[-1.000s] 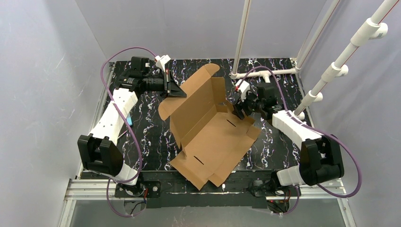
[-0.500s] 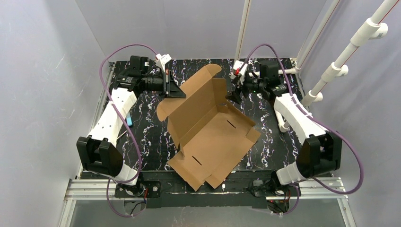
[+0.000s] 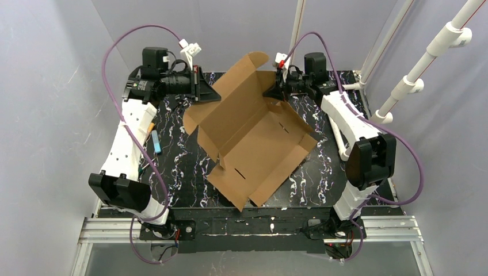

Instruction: Fold the paper box

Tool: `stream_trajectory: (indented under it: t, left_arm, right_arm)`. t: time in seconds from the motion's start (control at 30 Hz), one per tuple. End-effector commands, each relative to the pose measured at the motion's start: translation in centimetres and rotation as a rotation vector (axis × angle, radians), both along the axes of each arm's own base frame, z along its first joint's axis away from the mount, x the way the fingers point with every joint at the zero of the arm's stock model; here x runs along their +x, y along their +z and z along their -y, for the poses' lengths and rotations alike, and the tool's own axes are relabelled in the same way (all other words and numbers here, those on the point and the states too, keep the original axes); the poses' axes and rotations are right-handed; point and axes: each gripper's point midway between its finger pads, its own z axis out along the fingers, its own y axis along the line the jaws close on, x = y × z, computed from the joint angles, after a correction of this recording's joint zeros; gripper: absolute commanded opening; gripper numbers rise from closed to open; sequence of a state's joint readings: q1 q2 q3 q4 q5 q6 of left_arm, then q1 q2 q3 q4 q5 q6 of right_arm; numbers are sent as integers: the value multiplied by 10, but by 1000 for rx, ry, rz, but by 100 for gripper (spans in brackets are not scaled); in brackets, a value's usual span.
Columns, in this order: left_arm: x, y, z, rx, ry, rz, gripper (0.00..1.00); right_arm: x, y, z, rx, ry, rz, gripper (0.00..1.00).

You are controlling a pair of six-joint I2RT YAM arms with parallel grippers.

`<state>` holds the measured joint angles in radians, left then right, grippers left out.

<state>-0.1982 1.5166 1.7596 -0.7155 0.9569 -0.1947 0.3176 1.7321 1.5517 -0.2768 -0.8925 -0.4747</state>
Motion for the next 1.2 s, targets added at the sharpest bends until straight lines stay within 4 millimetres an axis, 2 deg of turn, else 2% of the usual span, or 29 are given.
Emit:
stream_trajectory:
  t: [0.0, 0.13, 0.2, 0.3, 0.5, 0.63, 0.9, 1.07, 1.17]
  left_arm:
    - [16, 16, -23, 79, 67, 122, 0]
    - [30, 28, -34, 138, 114, 217, 0]
    - [30, 29, -32, 129, 102, 216, 0]
    - [23, 24, -27, 97, 65, 187, 1]
    - [7, 12, -29, 103, 48, 180, 28]
    - [-5, 11, -26, 79, 23, 172, 44]
    - [-32, 4, -25, 69, -28, 194, 63]
    - [-54, 3, -23, 31, -79, 197, 72]
    - [-60, 6, -20, 5, -93, 196, 78]
  right_arm:
    - [8, 60, -22, 127, 98, 96, 5]
    - [15, 71, -27, 141, 117, 123, 1]
    - [12, 66, -25, 121, 138, 138, 1]
    - [-4, 54, -21, 99, 180, 144, 1]
    - [-29, 34, -11, 87, 186, 127, 1]
    - [-34, 36, -9, 100, 182, 121, 1]
    - [-35, 46, -9, 123, 176, 119, 1]
    - [-30, 44, -8, 116, 153, 118, 1]
    - [-28, 40, -8, 112, 146, 112, 1]
